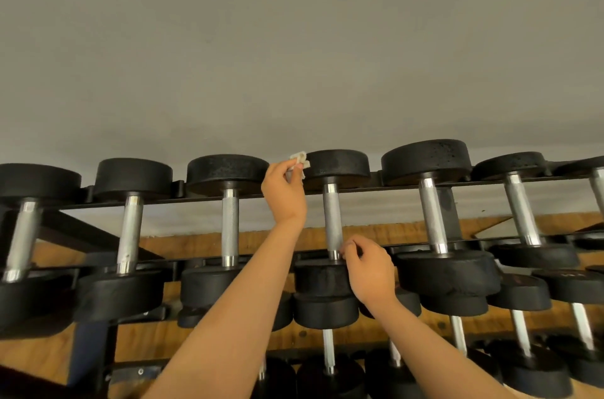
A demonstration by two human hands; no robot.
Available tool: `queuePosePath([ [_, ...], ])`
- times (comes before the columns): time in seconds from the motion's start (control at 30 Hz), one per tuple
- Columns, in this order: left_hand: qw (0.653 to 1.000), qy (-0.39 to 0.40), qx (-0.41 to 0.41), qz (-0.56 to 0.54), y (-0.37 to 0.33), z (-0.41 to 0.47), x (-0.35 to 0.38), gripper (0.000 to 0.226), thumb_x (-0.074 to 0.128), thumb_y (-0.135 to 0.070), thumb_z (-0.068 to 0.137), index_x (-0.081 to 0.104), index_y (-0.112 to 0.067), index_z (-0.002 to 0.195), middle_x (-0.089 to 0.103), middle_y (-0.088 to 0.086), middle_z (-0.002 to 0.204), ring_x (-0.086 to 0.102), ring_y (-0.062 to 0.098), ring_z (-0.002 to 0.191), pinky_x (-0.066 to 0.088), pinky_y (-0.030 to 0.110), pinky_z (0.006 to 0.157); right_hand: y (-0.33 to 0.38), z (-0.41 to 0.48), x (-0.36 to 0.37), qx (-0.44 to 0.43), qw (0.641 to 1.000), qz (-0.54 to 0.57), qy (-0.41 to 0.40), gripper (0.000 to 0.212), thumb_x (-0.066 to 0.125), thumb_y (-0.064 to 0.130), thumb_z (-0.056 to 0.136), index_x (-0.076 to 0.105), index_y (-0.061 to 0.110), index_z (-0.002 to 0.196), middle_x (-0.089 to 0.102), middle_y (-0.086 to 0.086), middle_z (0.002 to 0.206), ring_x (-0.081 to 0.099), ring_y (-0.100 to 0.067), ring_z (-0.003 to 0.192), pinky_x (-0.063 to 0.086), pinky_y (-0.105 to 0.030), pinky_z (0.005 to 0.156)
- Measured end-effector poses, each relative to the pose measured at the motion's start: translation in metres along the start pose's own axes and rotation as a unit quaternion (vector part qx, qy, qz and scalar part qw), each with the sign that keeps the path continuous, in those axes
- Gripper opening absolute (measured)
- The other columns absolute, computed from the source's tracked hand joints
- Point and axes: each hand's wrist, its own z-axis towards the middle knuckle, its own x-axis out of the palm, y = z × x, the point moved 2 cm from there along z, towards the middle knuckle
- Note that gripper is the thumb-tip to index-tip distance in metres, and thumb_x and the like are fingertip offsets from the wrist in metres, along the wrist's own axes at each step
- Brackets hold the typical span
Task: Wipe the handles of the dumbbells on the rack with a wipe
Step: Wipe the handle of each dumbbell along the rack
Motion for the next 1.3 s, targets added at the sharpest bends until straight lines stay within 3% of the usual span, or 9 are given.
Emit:
queuePosePath([
  [0.33, 0.999, -0.016, -0.036, 0.009, 0.004, -0.006, 0.002, 0.018, 0.062, -0.010, 0.093, 0.070, -0.006, 0.108, 0.065, 0.007, 0.104, 0.063, 0.019, 0.098, 0.053, 0.034, 0.091, -0.002, 0.001, 0.003, -0.002, 1.000, -0.006, -0.001, 0.026, 0.047, 0.021, 0.094, 0.060, 0.016, 0.072, 0.063, 0.003, 0.071, 0.058, -0.011, 0.068, 0.049, -0.031, 0.061],
  [0.6, 0.996, -0.014, -0.024, 0.082, 0.003, 0.018, 0.006, 0.017, 0.055, -0.009, 0.097, 0.071, -0.005, 0.102, 0.066, 0.009, 0.100, 0.062, 0.018, 0.091, 0.052, 0.034, 0.086, 0.000, 0.001, 0.002, 0.005, 1.000, 0.000, 0.003, 0.026, 0.046, 0.022, 0.094, 0.059, 0.018, 0.071, 0.063, 0.003, 0.071, 0.059, -0.011, 0.068, 0.050, -0.032, 0.061],
  [0.73, 0.997, -0.023, -0.022, 0.074, 0.012, 0.000, 0.004, 0.018, 0.057, -0.009, 0.096, 0.070, -0.005, 0.107, 0.066, 0.008, 0.101, 0.062, 0.016, 0.094, 0.050, 0.025, 0.086, 0.000, 0.000, 0.002, 0.001, 1.000, 0.006, 0.003, 0.028, 0.046, 0.021, 0.094, 0.058, 0.019, 0.069, 0.062, 0.004, 0.070, 0.059, -0.010, 0.067, 0.048, -0.028, 0.060],
  [0.97, 0.996, -0.014, -0.045, 0.071, 0.012, 0.002, 0.004, 0.023, 0.051, -0.013, 0.100, 0.070, -0.008, 0.112, 0.070, 0.005, 0.097, 0.062, 0.013, 0.089, 0.049, 0.022, 0.080, -0.003, 0.001, 0.003, 0.007, 1.000, 0.002, 0.002, 0.028, 0.046, 0.019, 0.094, 0.060, 0.015, 0.071, 0.061, 0.002, 0.069, 0.058, -0.012, 0.066, 0.049, -0.032, 0.061],
  [1.07, 0.996, -0.014, -0.045, 0.072, 0.015, 0.001, 0.003, 0.024, 0.049, -0.015, 0.101, 0.070, -0.008, 0.109, 0.068, 0.002, 0.091, 0.059, 0.010, 0.082, 0.053, 0.027, 0.080, -0.001, 0.001, 0.003, 0.009, 1.000, 0.000, 0.001, 0.027, 0.046, 0.017, 0.094, 0.060, 0.014, 0.071, 0.061, 0.002, 0.069, 0.058, -0.013, 0.066, 0.048, -0.032, 0.061],
  [1.2, 0.999, -0.008, -0.035, 0.039, 0.023, -0.018, 0.001, 0.026, 0.051, -0.015, 0.100, 0.068, -0.011, 0.120, 0.070, 0.002, 0.104, 0.063, 0.010, 0.097, 0.051, 0.021, 0.088, -0.001, 0.002, 0.003, 0.012, 1.000, 0.002, 0.002, 0.027, 0.046, 0.017, 0.094, 0.061, 0.014, 0.072, 0.062, 0.002, 0.069, 0.058, -0.013, 0.067, 0.048, -0.031, 0.061],
  [1.3, 0.998, -0.020, -0.054, 0.028, 0.026, -0.012, 0.002, 0.027, 0.052, -0.014, 0.099, 0.067, -0.008, 0.121, 0.070, 0.006, 0.106, 0.064, 0.014, 0.100, 0.052, 0.025, 0.088, -0.001, 0.001, 0.003, 0.017, 1.000, 0.009, 0.004, 0.027, 0.046, 0.017, 0.094, 0.062, 0.012, 0.072, 0.062, 0.000, 0.069, 0.059, -0.015, 0.068, 0.049, -0.033, 0.062],
])
